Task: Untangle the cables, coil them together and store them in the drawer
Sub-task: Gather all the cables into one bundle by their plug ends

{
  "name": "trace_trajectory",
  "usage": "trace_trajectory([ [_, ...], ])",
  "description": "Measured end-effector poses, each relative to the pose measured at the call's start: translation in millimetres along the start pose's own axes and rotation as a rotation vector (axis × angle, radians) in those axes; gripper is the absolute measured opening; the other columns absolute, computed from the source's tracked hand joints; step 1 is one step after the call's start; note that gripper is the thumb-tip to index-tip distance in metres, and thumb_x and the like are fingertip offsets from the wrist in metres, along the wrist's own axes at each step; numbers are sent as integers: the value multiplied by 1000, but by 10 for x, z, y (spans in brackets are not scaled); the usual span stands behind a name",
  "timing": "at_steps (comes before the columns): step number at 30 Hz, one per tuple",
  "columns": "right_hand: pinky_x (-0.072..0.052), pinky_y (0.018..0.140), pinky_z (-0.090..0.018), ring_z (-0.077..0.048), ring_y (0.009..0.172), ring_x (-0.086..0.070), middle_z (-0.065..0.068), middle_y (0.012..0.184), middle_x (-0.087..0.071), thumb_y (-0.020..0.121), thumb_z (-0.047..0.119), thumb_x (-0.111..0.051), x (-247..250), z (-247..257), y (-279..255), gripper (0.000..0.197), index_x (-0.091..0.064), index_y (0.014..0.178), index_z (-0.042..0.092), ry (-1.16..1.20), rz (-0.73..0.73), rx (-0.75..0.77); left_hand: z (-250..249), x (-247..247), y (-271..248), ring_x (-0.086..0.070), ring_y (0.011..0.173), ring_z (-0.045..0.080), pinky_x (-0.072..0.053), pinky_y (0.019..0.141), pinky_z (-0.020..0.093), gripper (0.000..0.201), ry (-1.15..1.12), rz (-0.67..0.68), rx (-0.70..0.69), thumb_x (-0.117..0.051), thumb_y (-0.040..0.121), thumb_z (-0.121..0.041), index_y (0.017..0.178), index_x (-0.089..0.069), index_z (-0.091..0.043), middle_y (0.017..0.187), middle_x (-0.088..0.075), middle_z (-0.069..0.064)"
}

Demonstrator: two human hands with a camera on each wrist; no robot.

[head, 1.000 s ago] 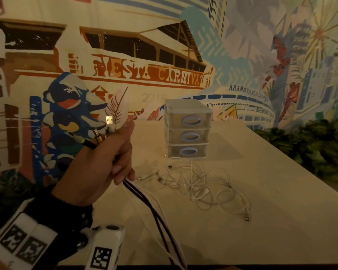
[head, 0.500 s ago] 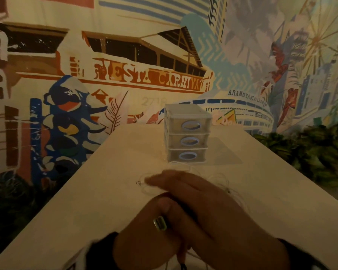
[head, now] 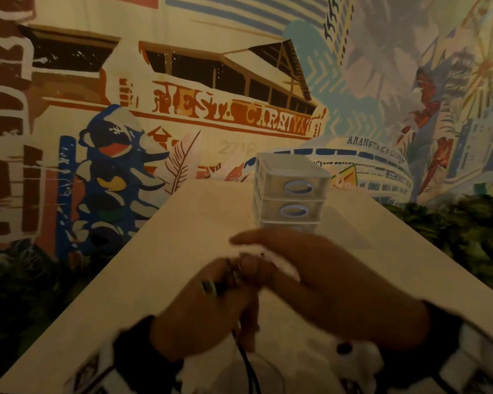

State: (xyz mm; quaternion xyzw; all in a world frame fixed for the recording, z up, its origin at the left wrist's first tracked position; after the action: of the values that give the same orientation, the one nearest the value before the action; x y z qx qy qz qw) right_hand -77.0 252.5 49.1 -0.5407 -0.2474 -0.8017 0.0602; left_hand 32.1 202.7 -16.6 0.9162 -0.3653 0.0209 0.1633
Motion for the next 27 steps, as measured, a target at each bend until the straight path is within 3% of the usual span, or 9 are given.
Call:
trace_trajectory([
  [2, -45, 88, -15, 7, 103, -56, 23, 117, -64, 102, 48, -45, 127, -174, 249, 30, -61, 125, 38, -91, -67, -29, -197, 246, 130, -63, 49, 29, -59, 69, 49, 34, 165, -36, -22, -46, 100, -39, 85, -74, -27, 52, -62, 14],
  [4, -51, 82, -24, 2, 91, -62, 17, 104, -69, 102, 42, -51, 189, -356, 552, 25, -69, 114, 30, -161, -51, -81, -297, 470, 296, -65, 56, 31, -56, 72, 40, 42, 249, -36, -39, -38, 104, -32, 87, -74, -20, 54, -64, 15],
  [8, -53, 89, -34, -14, 98, -66, 5, 109, -73, 98, 41, -54, -65, -707, 1139, 30, -74, 110, 22, -381, 140, -194, -308, 835, 601, -59, 50, 34, -55, 66, 42, 46, 297, 22, -65, -35, 103, -17, 76, -72, -9, 52, -60, 22],
  [10, -56, 90, -38, -20, 99, -67, 0, 107, -73, 96, 45, -59, -357, -853, 1319, 34, -74, 108, 17, -453, 285, -216, -223, 964, 759, -53, 46, 32, -51, 61, 29, 42, 300, 22, -63, -37, 93, -20, 69, -68, -6, 51, -56, 25],
  [12, -55, 95, -42, -24, 106, -64, -2, 113, -70, 94, 52, -62, -658, -970, 1417, 43, -72, 115, 16, -519, 449, -247, -92, 1037, 874, -47, 45, 24, -45, 56, 27, 41, 372, -29, -30, -37, 87, -25, 64, -64, -6, 49, -50, 17],
  [15, -52, 101, -42, -25, 114, -61, -4, 124, -66, 93, 56, -63, -960, -1097, 1493, 49, -69, 122, 17, -541, 624, -288, 116, 1059, 948, -40, 47, 12, -38, 57, 36, 43, 514, -104, -15, -42, 89, -34, 57, -61, -13, 49, -42, -1],
  [18, -51, 99, -37, -23, 115, -61, -3, 124, -67, 95, 50, -64, -1085, -1194, 1538, 43, -70, 122, 17, -519, 713, -303, 215, 1061, 933, -37, 46, 9, -35, 56, 35, 44, 647, -82, -1, -44, 99, -26, 61, -60, -12, 51, -40, -2],
  [22, -51, 79, -29, -18, 97, -68, 0, 102, -77, 100, 39, -59, -1092, -1295, 1598, 31, -77, 104, 14, -452, 669, -304, 201, 1171, 872, -36, 45, 8, -30, 54, 30, 43, 668, -87, -59, -42, 103, -19, 65, -60, -10, 51, -40, -3],
  [27, -50, 73, -27, -11, 87, -63, 12, 91, -68, 97, 42, -61, -724, -1229, 1551, 26, -74, 102, 20, -370, 380, -269, 265, 1234, 854, -42, 47, 9, -28, 50, 19, 43, 742, -167, -33, -42, 100, -30, 65, -62, -16, 51, -42, -5],
])
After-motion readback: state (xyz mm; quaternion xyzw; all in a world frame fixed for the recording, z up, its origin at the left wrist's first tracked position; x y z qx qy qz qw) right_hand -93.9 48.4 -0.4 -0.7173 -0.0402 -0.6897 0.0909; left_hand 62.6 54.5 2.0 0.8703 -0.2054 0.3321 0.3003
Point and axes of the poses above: each hand's wrist, its own y-axis towards the middle knuckle, its own x-axis out of the back of the hand, z = x × y, the point moved 6 cm from there along y, towards the middle knuckle
